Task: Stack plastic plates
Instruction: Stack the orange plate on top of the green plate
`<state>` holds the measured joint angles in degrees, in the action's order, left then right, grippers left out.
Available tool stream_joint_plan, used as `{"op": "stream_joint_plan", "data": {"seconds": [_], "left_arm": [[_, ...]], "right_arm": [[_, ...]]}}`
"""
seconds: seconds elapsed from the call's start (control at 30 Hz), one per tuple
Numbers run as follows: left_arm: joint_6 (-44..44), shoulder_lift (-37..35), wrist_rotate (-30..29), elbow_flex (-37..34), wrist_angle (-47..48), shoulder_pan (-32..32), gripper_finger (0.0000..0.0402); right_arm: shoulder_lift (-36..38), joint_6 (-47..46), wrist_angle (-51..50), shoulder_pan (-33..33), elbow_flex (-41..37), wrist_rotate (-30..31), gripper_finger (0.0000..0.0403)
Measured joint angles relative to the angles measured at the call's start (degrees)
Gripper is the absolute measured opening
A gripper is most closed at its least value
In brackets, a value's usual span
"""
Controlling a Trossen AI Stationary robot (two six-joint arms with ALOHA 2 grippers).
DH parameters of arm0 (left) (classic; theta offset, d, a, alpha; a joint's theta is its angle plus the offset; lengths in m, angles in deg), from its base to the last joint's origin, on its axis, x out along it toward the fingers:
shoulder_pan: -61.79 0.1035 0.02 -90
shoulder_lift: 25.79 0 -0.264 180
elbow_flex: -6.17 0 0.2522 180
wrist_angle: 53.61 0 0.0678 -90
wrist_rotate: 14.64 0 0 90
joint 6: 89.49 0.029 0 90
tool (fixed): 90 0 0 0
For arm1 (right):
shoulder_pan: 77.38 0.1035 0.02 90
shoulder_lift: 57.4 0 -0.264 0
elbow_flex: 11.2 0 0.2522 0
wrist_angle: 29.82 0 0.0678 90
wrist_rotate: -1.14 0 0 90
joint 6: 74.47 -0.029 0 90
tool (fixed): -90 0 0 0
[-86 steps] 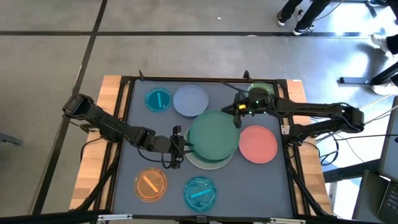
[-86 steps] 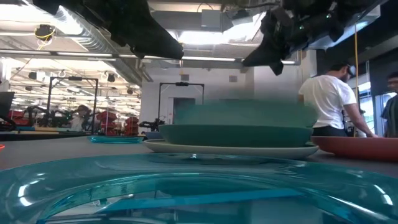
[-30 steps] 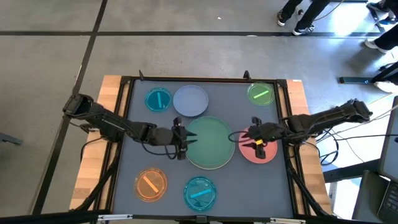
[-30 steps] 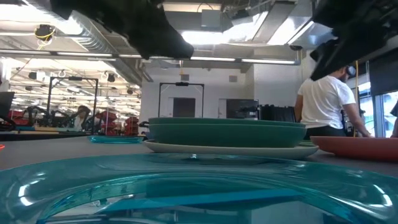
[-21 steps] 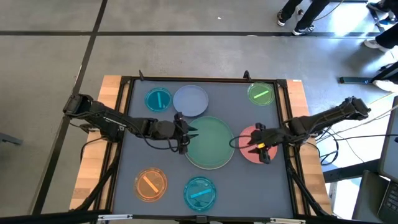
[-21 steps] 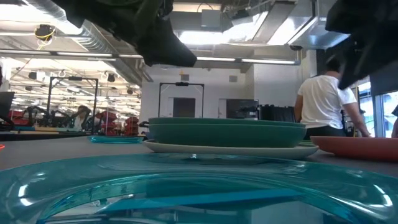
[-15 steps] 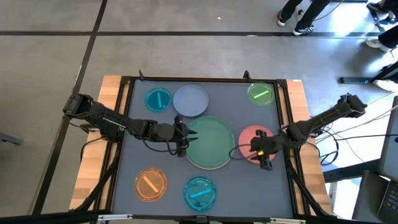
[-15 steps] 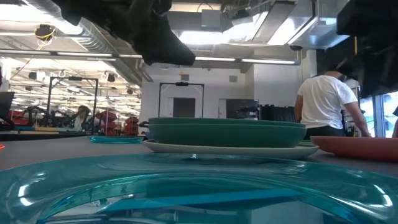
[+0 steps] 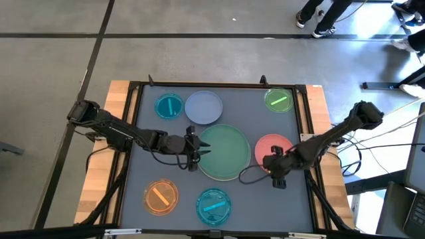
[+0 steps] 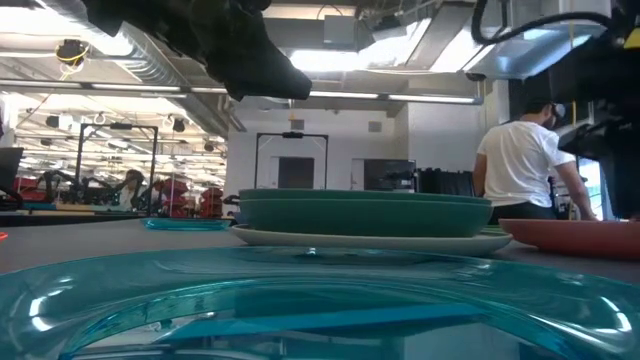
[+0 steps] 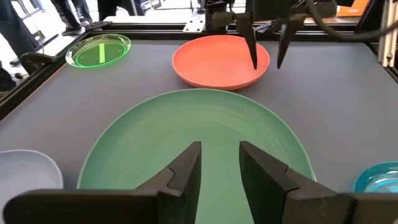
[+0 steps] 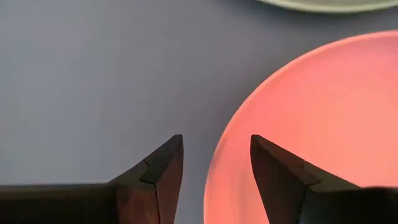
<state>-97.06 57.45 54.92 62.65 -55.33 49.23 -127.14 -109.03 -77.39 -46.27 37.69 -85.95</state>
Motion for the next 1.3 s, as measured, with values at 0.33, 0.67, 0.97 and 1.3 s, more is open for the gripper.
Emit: {"op": "stream_joint_plan", "data": {"seconds": [0.33,0.67,0.97,1.3], "left_arm": [[0.0,0.0,0.0,0.0,0.0,0.0,0.0102],[0.0,0.0,0.0,0.0,0.0,0.0,0.0102],[0.0,0.0,0.0,0.0,0.0,0.0,0.0102],[0.0,0.0,0.0,0.0,0.01,0.0,0.0102]], "right_arm": [[-5.84,0.1,-0.12,0.0,0.0,2.05,0.0175],[-8.87,3.0,-0.74,0.0,0.17,2.65,0.0146],[-8.78,3.75,-4.49,0.04,0.49,5.52,0.0038],[-8.96,3.6,-19.76,-0.02,6.28,13.67,0.0004]]}}
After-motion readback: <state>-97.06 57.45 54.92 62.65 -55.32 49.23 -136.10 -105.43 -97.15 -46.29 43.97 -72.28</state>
